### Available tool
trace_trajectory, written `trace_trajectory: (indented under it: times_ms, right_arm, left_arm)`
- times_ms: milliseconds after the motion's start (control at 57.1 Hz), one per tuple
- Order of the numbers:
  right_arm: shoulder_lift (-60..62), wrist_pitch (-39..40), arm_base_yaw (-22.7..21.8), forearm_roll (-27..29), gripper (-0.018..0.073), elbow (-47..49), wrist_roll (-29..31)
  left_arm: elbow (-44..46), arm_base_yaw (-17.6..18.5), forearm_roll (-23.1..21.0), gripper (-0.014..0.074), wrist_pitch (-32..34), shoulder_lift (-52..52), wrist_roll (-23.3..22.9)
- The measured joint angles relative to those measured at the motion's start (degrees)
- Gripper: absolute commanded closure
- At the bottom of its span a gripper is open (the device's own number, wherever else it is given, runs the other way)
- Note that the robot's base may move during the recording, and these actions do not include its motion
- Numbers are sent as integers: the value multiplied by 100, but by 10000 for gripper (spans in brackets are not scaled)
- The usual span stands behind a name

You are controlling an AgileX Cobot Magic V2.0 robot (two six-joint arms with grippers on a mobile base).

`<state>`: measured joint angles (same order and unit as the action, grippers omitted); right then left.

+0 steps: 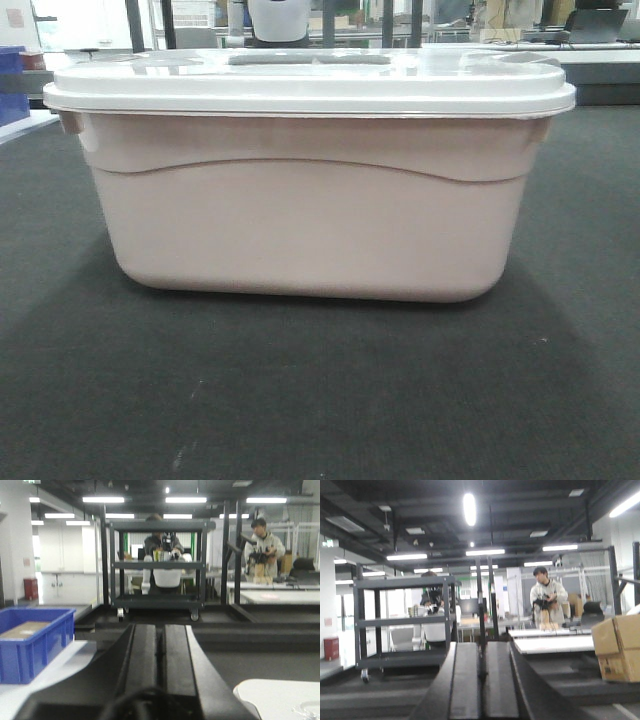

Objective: Grab white bin and place on right shelf
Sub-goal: 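Move both grippers to the lid rim at opposite ends of the bin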

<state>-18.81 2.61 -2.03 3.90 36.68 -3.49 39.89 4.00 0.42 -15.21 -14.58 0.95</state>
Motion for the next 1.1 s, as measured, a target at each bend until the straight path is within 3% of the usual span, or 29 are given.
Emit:
trace_trajectory:
  times_ms: [140, 280, 367, 560, 717, 892, 997, 1102]
  right_arm:
    - [-854, -84, 0, 0, 322, 279, 0]
    - [-1570, -225, 0, 0, 46, 415, 0]
    - [-1886, -416, 0, 0, -92, 436, 0]
    - [-2372, -1248, 0, 53, -72, 462, 0]
    - [-2799, -2378, 0, 525, -72, 974, 0]
    - [-3520, -3519, 0, 1002, -72, 2054, 0]
    - [-3941, -4153, -129, 1294, -72, 2669, 38]
    - [-4303, -4784, -491, 1705, -72, 3153, 381]
  left_arm:
    - [351, 0, -138, 429, -324, -750, 0]
    - [374, 0, -563, 226, -656, -1334, 0]
    - [374, 0, -784, 166, -856, -1619, 0]
    - [440, 0, -1040, 128, -1045, -2140, 0]
    - [960, 0, -1310, 119, -1534, -2768, 0]
    - [2037, 0, -1558, 120, -2709, -3744, 15]
    - [2701, -12, -1768, 120, -3493, -4408, 344]
    - [3281, -197, -2247, 120, -4157, -5021, 861]
